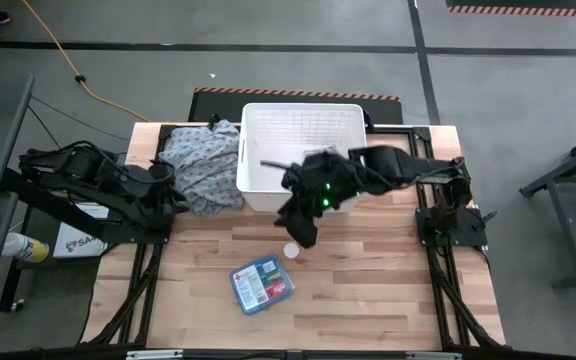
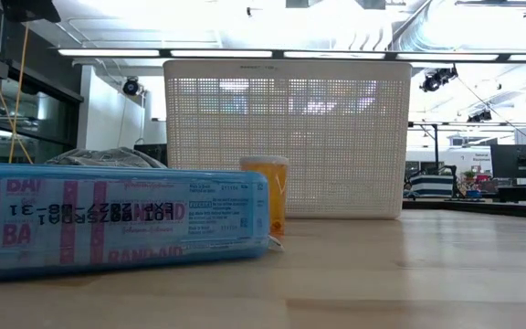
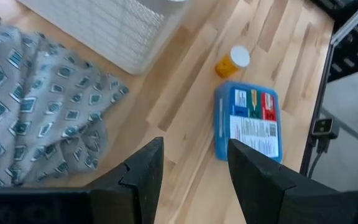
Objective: Pick & place medical supplies in basket/bin
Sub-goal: Put the orange pill bottle into the white bin
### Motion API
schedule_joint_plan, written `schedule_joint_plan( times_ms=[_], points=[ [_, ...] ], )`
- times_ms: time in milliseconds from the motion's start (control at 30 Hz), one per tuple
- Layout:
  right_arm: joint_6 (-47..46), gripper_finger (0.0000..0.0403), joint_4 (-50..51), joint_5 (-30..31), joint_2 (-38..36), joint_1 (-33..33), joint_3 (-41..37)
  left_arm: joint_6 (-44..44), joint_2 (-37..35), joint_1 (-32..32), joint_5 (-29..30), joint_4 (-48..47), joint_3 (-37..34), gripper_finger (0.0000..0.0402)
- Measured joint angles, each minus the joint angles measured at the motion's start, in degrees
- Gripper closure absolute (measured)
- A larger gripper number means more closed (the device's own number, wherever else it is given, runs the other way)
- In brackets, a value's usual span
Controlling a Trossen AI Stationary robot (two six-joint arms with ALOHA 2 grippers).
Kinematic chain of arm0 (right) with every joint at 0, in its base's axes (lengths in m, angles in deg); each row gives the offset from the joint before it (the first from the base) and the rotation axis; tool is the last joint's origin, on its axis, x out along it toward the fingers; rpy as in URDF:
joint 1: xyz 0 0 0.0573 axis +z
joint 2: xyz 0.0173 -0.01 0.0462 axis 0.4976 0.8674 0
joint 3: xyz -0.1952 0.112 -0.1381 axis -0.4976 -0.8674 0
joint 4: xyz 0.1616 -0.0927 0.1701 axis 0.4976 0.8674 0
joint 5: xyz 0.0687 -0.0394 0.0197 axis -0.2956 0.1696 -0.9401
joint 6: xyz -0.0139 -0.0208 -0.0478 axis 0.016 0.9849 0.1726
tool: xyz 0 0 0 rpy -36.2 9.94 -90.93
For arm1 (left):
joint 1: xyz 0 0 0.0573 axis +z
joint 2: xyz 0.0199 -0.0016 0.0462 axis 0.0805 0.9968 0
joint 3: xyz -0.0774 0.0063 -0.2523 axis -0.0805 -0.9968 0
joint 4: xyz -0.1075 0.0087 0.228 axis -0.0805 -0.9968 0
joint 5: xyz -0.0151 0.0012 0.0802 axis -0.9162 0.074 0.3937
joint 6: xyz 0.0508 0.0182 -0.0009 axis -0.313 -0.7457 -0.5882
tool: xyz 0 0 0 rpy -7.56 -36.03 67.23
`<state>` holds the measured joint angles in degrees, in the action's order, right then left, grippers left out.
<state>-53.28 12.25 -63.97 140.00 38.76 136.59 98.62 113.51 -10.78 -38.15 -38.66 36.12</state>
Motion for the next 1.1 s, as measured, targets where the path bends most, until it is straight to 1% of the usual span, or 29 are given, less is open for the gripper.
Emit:
schedule_joint_plan(
  times_ms=[167, 267, 433, 567, 700, 833, 1000, 1100],
  points=[
    [-5.87, 0.0263, 2.92, 3.5, -0.04, 5.03, 0.0, -0.03, 2.7, 0.0, -2.83, 0.02, -0.01, 0.019],
    [-9.21, 0.0263, 5.15, 8.31, -0.04, 8.32, 0.0, -0.49, 4.64, 0.0, -4.33, 0.09, -0.02, 0.019],
    [-15.3, 0.0263, 9.46, 16.19, -0.04, 14.01, 0.0, -0.64, 8.22, 0.0, -5.15, 0.48, 0.0, 0.019],
    [-20.13, 0.0263, 13.54, 22.59, -0.04, 18.79, 0.0, -1.37, 11.12, 0.0, -6.0, 2.73, -0.02, 0.019],
    [-24.21, 0.0263, 18.23, 27.89, -0.04, 23.41, 0.0, -3.08, 13.95, -0.03, -8.91, 8.2, 0.0, 0.019],
    [-27.67, 0.0263, 22.71, 30.77, -0.04, 27.59, 0.0, -3.87, 17.21, -1.03, -10.86, 15.24, -0.01, 0.019],
    [-30.86, 0.0263, 28.33, 32.0, -0.07, 32.29, 0.0, -4.56, 21.99, -3.8, -11.05, 26.13, -0.01, 0.019],
    [-31.16, 0.0263, 29.23, 31.64, -0.07, 34.69, 0.0, -4.99, 25.12, -5.5, -9.13, 33.23, -0.01, 0.019]
  ],
)
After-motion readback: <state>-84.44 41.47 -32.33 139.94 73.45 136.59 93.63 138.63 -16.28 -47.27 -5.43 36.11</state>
